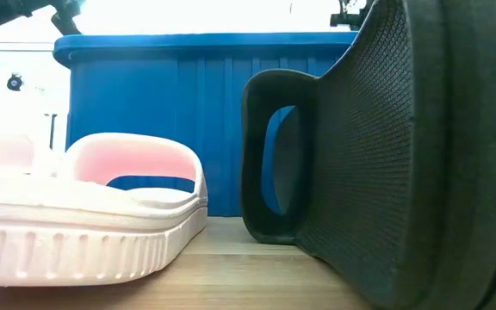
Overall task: Pick and place slides into bin
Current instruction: Put the black slipper into the blue bin
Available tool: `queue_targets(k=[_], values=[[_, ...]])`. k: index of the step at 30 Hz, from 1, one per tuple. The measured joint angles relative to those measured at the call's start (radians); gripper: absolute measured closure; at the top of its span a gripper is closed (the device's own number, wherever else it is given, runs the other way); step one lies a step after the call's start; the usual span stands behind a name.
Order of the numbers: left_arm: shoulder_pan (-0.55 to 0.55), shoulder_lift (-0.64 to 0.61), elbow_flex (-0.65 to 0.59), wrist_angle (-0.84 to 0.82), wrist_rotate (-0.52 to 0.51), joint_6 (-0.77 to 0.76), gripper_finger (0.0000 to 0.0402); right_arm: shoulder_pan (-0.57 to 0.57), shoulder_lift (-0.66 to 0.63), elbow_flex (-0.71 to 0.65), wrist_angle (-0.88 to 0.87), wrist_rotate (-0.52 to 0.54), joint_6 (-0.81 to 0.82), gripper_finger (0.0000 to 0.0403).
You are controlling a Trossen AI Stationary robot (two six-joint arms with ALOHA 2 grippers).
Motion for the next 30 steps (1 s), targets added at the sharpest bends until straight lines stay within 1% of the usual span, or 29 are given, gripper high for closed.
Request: queue_targets(k=[2, 7, 8, 9, 10, 12, 16, 19, 23, 25, 27, 30], values=[[0.000, 0.000, 0.000, 0.000, 0.002, -0.023, 0.0218, 0.000, -0.006, 0.059, -0.010, -0.081, 0.125, 0.0251], [0.000, 0.000, 0.000, 0.000, 0.034, -0.025, 0.0218, 0.014, -0.050, 0.168, -0.025, -0.436, 0.367, 0.0256], [0.000, 0.000, 0.000, 0.000, 0.034, -0.025, 0.0218, 0.029, -0.062, 0.180, -0.025, -0.487, 0.410, 0.0257], [0.000, 0.000, 0.000, 0.000, 0.034, -0.025, 0.0218, 0.049, -0.077, 0.188, -0.026, -0.505, 0.452, 0.0258], [0.000, 0.000, 0.000, 0.000, 0.034, -0.025, 0.0218, 0.078, -0.094, 0.193, -0.028, -0.491, 0.492, 0.0259], [0.000, 0.000, 0.000, 0.000, 0.034, -0.025, 0.0218, 0.178, -0.133, 0.194, -0.034, -0.383, 0.561, 0.0262], [0.000, 0.000, 0.000, 0.000, 0.035, -0.027, 0.0218, 0.438, -0.197, 0.168, -0.070, -0.138, 0.701, 0.0264], [0.000, 0.000, 0.000, 0.000, 0.035, -0.027, 0.0218, 0.675, -0.219, 0.138, -0.087, 0.034, 0.875, 0.0264], [0.000, 0.000, 0.000, 0.000, 0.035, -0.027, 0.0218, 0.997, -0.212, 0.069, -0.097, 0.337, 1.066, 0.0267], [0.000, 0.000, 0.000, 0.000, 0.035, -0.051, 0.0218, 1.133, -0.190, 0.022, -0.112, 0.464, 1.153, 0.0269], [0.000, 0.000, 0.000, 0.000, 0.036, -0.075, 0.0218, 1.242, -0.165, -0.026, -0.113, 0.534, 1.247, 0.0268], [0.000, 0.000, 0.000, 0.000, 0.038, -0.077, 0.0218, 1.361, -0.113, -0.086, -0.106, 0.549, 1.393, 0.0269]])
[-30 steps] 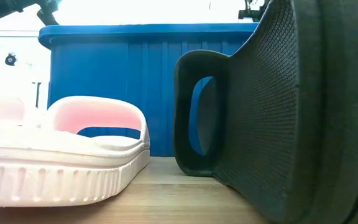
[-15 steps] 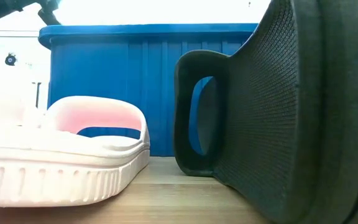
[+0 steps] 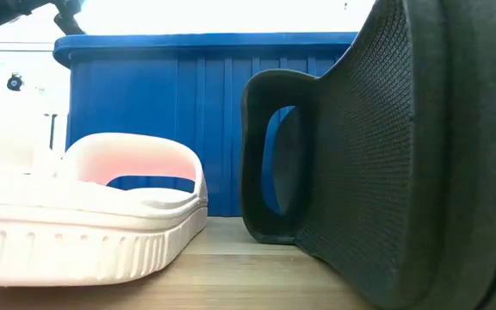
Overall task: Pick and place slides into bin
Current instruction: Put the black slipper into the blue bin
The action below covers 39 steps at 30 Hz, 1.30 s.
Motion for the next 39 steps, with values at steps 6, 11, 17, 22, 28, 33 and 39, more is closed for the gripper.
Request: queue_targets(k=[6, 11, 17, 22, 28, 33, 39], values=[[0.000, 0.000, 0.000, 0.000, 0.001, -0.001, 0.0218, 0.112, 0.163, -0.078, 0.045, 0.001, 0.130, 0.0266], [0.000, 0.000, 0.000, 0.000, 0.001, -0.001, 0.0218, 0.119, 0.336, -0.080, 0.067, -0.037, 0.213, 0.0232], [0.000, 0.000, 0.000, 0.000, 0.001, -0.002, 0.0218, 0.119, 0.526, -0.030, 0.069, -0.058, 0.322, 0.0173], [0.000, 0.000, 0.000, 0.000, 0.001, -0.002, 0.0218, 0.122, 0.595, 0.010, 0.065, -0.113, 0.329, 0.0142], [0.000, 0.000, 0.000, 0.000, 0.001, -0.002, 0.0218, 0.126, 0.638, 0.007, 0.060, -0.114, 0.374, 0.0137], [0.000, 0.000, 0.000, 0.000, 0.001, -0.002, 0.0218, 0.125, 0.664, 0.007, 0.061, -0.084, 0.381, 0.0153], [0.000, 0.000, 0.000, 0.000, 0.001, -0.002, 0.0218, 0.125, 0.670, 0.002, 0.060, -0.031, 0.362, 0.0185]])
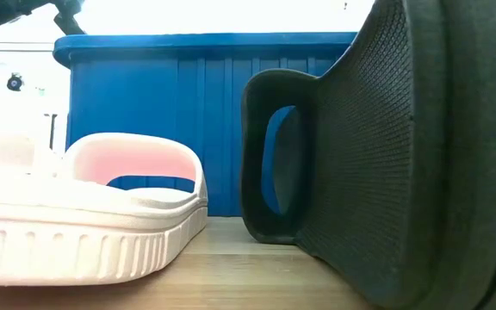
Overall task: Pick and place slides into bin
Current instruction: Put the black slipper into the blue bin
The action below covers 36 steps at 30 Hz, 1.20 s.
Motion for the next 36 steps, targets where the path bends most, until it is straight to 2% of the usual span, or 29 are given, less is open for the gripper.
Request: queue_targets(k=[8, 11, 23, 27, 36], values=[[0.000, 0.000, 0.000, 0.000, 0.000, 0.000, 0.0218, -0.002, 0.001, -0.031, 0.003, 0.009, 0.002, 0.0215], [0.000, 0.000, 0.000, 0.000, 0.000, 0.000, 0.0218, -0.002, 0.001, -0.046, 0.008, 0.042, 0.024, 0.0220], [0.000, 0.000, 0.000, 0.000, 0.000, 0.001, 0.0218, -0.006, 0.001, -0.060, 0.019, 0.045, 0.019, 0.0234], [0.000, 0.000, 0.000, 0.000, 0.000, 0.001, 0.0218, -0.006, 0.001, -0.060, 0.036, 0.043, 0.037, 0.0268], [0.000, 0.000, 0.000, 0.000, 0.000, 0.001, 0.0218, -0.007, 0.001, -0.060, 0.033, -0.008, 0.067, 0.0378]])
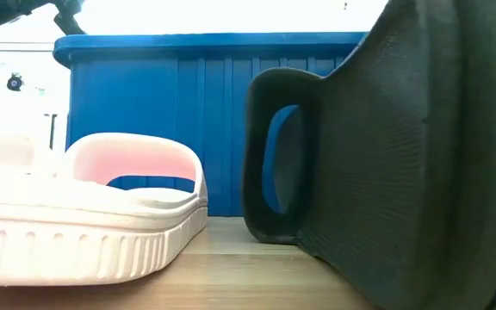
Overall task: Pick and place slides into bin
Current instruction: Put the black slipper into the blue bin
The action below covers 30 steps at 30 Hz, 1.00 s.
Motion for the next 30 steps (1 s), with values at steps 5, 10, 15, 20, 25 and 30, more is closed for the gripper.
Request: queue_targets(k=[5, 10, 15, 20, 25, 30], values=[[0.000, 0.000, 0.000, 0.000, 0.000, 0.000, 0.0218, 0.000, 0.000, 0.006, -0.009, -0.024, 0.004, 0.0388], [0.000, 0.000, 0.000, 0.000, 0.000, 0.000, 0.0218, 0.000, -0.004, 0.036, -0.057, -0.068, 0.005, 0.0389], [0.000, 0.000, 0.000, 0.000, 0.000, 0.000, 0.0218, 0.012, -0.009, 0.080, -0.171, -0.110, 0.040, 0.0390], [0.000, 0.000, 0.000, 0.000, 0.000, 0.000, 0.0218, 0.038, -0.010, 0.153, -0.321, -0.129, 0.114, 0.0390], [0.000, 0.000, 0.000, 0.000, 0.000, 0.000, 0.0218, 0.060, -0.011, 0.276, -0.495, -0.168, 0.137, 0.0390], [0.000, -0.004, 0.000, 0.001, 0.000, 0.000, 0.0218, 0.067, -0.051, 0.405, -0.515, -0.155, 0.063, 0.0391]])
